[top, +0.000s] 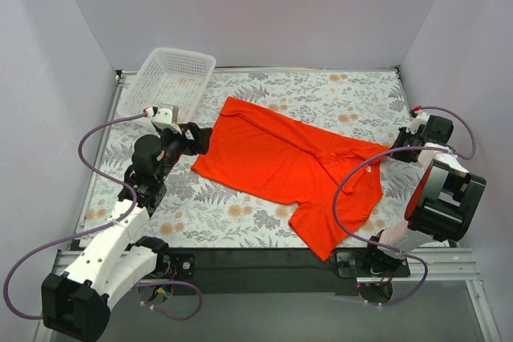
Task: Fold and stack the t-shirts
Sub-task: Fold the tshirt
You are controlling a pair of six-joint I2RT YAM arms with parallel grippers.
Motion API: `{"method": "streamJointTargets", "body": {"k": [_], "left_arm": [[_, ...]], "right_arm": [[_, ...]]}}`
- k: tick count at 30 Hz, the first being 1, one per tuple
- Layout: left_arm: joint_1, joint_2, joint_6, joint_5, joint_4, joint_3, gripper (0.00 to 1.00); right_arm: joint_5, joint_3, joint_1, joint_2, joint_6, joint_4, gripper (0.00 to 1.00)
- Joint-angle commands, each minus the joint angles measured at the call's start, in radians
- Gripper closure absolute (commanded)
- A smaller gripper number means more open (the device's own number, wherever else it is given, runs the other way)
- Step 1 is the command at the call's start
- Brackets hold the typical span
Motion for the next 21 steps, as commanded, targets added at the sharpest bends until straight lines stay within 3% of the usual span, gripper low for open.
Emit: {"method": "streamJointTargets", "body": {"k": [1,11,15,16,18,19,21], "left_arm": [[0.005,-0.016,-0.001,0.019,0.002,-0.007,0.31],[0.005,-0.008,-0.01,0.061,0.008,-0.008,0.31],[0.004,0.009,-0.021,0.124,0.02,-0.01,0.31],[0.004,0.01,-0.025,0.138,0.023,-0.011,0.31],[0.004,0.021,-0.033,0.219,0.039,-0.013,0.31],[0.002,0.036,-0.044,0.267,0.048,-0.013,0.31],[-0.007,0.061,-0.064,0.372,0.074,-0.011,0.31]], "right_arm": [[0.032,-0.023,-0.005,-0.019,0.006,0.039,0.99],[0.122,-0.016,-0.007,-0.025,-0.055,0.05,0.98],[0.095,-0.008,-0.007,-0.065,-0.122,0.041,0.88],[0.061,-0.01,-0.007,-0.077,-0.139,0.036,0.81],[-0.108,-0.014,-0.005,-0.114,-0.227,0.0,0.71],[-0.184,-0.013,-0.005,-0.122,-0.268,-0.026,0.59],[-0.32,0.006,0.01,-0.111,-0.36,-0.13,0.55]]}}
